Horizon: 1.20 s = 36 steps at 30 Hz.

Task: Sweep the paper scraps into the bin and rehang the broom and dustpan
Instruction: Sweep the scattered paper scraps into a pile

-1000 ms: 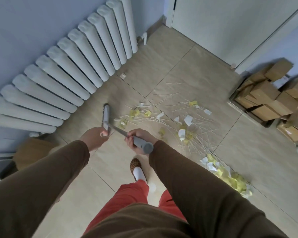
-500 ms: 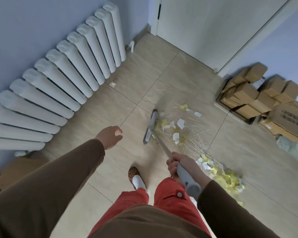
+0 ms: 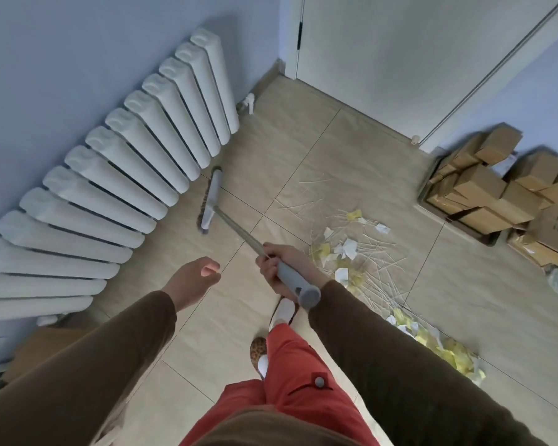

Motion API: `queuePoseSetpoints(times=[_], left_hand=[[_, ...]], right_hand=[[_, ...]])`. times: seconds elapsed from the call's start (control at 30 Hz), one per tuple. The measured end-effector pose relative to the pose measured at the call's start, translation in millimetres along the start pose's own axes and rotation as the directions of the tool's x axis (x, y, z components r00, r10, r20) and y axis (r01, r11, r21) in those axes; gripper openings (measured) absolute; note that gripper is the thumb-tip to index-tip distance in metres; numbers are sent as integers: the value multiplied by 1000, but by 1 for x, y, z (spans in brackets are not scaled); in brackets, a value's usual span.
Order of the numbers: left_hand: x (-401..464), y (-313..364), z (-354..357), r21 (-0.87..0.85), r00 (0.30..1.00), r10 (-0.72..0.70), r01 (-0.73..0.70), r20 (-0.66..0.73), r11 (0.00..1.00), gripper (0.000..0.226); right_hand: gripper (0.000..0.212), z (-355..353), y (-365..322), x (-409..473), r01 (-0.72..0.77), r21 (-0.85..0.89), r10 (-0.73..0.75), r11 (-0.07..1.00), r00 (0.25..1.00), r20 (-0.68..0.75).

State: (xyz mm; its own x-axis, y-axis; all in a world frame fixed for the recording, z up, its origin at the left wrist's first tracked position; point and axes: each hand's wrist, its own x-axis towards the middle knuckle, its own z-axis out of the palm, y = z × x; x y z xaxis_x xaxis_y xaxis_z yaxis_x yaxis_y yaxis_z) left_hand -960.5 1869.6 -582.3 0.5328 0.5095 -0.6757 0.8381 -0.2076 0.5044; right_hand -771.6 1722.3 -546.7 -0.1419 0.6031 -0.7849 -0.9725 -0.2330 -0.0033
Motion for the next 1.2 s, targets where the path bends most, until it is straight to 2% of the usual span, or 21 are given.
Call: queuePoseSetpoints(times=[0.1, 0.17, 0.3, 0.4, 0.57, 0.67, 0.77, 0.87, 0.97, 1.1, 1.2], left_hand=[[22, 17, -1, -140, 996, -86, 82, -24, 987, 30], [38, 33, 0, -249, 989, -144, 142, 12, 958, 37], [73, 70, 5, -241, 989, -131, 143, 64, 960, 56], [90, 106, 6, -219, 991, -95, 113, 91, 969, 60], [113, 176, 5, -137, 989, 25, -6, 143, 991, 52], [128, 209, 8, -97, 980, 74, -57, 185, 994, 32], [138, 231, 8, -13, 972, 138, -138, 189, 990, 15], [150, 246, 3, 67, 973, 215, -221, 87, 973, 12], [168, 260, -6, 131, 968, 248, -249, 18, 960, 33], [197, 272, -18, 94, 978, 185, -194, 91, 976, 69], [222, 277, -25, 139, 960, 190, -221, 208, 965, 74]], right_hand=[[9, 5, -52, 52, -37, 82, 35, 996, 999, 25], [11, -5, -85, 66, 10, 112, -9, 994, 1000, -10], [10, -54, -124, 36, 115, 181, -97, 977, 990, -106], [19, -90, -121, -18, 165, 241, -112, 956, 969, -219], [24, -108, -91, -101, 246, 265, -132, 932, 914, -383], [19, -97, -76, -135, 296, 283, -159, 912, 892, -422], [23, -85, -72, -151, 342, 270, -216, 900, 888, -405], [20, -70, -95, -135, 331, 284, -233, 900, 915, -329], [22, -57, -142, -86, 313, 324, -244, 893, 941, -236], [7, -53, -221, -15, 295, 393, -273, 871, 955, -112], [11, -63, -265, 9, 300, 431, -281, 851, 953, -109]])
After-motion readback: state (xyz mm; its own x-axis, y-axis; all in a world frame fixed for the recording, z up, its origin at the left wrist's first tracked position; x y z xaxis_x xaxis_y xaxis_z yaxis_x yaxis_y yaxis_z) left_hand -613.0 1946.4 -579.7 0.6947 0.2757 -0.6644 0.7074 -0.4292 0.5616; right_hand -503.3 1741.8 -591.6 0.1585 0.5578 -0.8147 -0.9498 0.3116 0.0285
